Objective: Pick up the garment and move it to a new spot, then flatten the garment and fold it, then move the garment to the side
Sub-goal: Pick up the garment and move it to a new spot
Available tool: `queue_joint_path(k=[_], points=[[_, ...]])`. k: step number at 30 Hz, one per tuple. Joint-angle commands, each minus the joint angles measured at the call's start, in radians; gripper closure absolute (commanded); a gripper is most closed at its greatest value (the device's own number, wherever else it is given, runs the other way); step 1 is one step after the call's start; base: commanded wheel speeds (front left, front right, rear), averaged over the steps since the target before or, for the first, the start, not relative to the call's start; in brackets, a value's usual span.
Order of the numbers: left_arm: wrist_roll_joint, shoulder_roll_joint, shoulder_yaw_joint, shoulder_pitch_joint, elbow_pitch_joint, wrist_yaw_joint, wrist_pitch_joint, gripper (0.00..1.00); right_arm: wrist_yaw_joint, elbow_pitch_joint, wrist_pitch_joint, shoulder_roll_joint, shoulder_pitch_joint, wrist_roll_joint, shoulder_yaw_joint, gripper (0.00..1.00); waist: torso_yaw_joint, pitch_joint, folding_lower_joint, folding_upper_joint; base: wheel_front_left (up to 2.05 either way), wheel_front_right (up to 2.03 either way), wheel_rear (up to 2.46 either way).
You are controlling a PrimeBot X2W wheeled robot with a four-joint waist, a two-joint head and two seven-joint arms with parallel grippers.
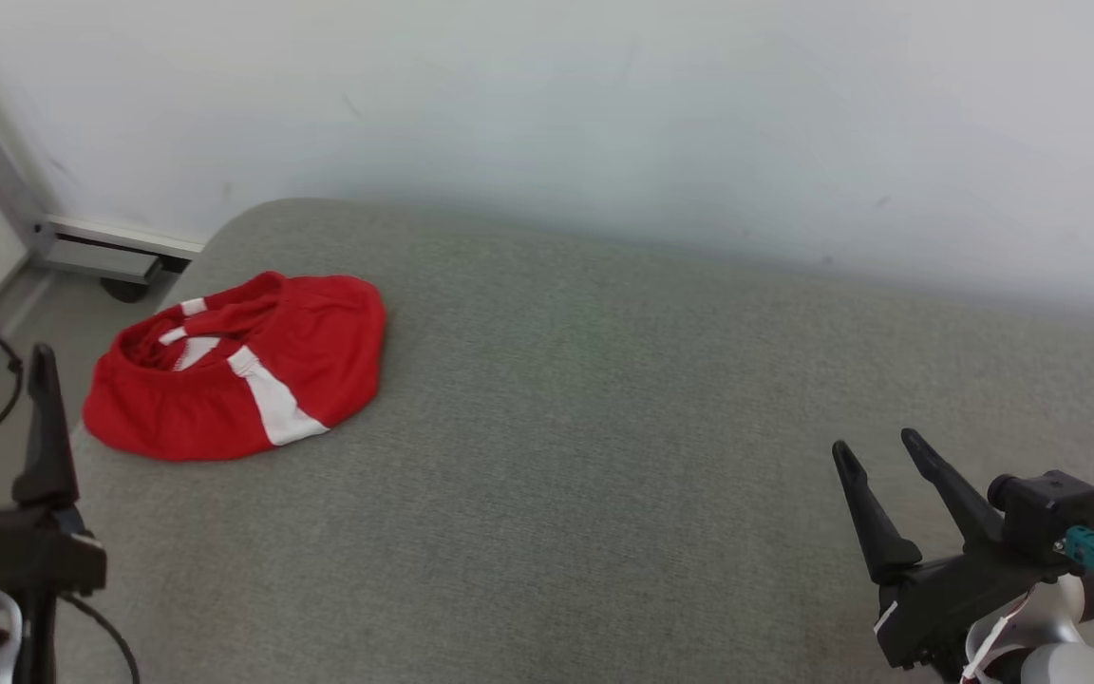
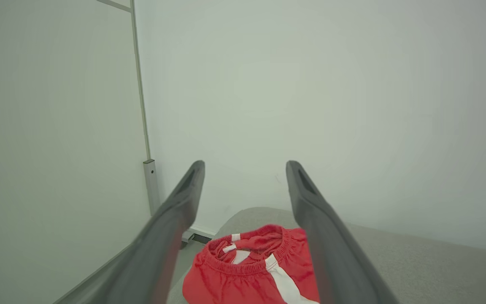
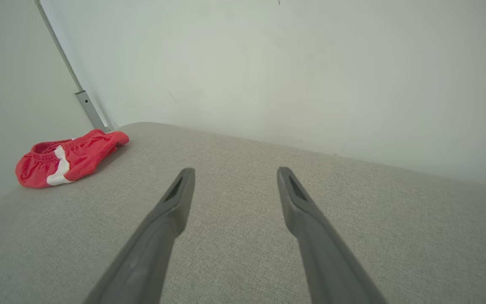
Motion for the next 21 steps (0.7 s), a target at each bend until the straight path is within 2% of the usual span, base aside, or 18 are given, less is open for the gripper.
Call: queue_joint_path(k=[1, 10, 17, 21], points=[[-0.017, 0.006, 0.005, -0.04, 0.022, -0.012, -0.003, 0.0, -0.002, -0.006, 0.001, -0.011, -0.016, 0.006, -0.002, 0.0, -0.046, 0.041, -0.0002, -0.0002, 0.0, 0.0, 0.0], [-0.078, 0.014, -0.008, -0.24, 0.258, -0.107, -0.005, 0.0, -0.002, -0.033, -0.007, -0.032, -0.064, 0.029, 0.019, 0.0, -0.12, 0.12, -0.0002, -0.0002, 0.0, 0.0, 0.0], [-0.098, 0.033, -0.019, -0.351, 0.452, -0.144, -0.005, 0.0, -0.002, -0.038, -0.023, -0.037, -0.101, 0.039, 0.04, 0.0, -0.171, 0.165, -0.0002, -0.0002, 0.0, 0.0, 0.0], [-0.108, 0.04, -0.03, -0.388, 0.518, -0.16, 0.0, 0.0, -0.002, -0.038, -0.028, -0.041, -0.114, 0.041, 0.048, 0.0, -0.186, 0.18, -0.0002, -0.0002, 0.0, 0.0, 0.0]])
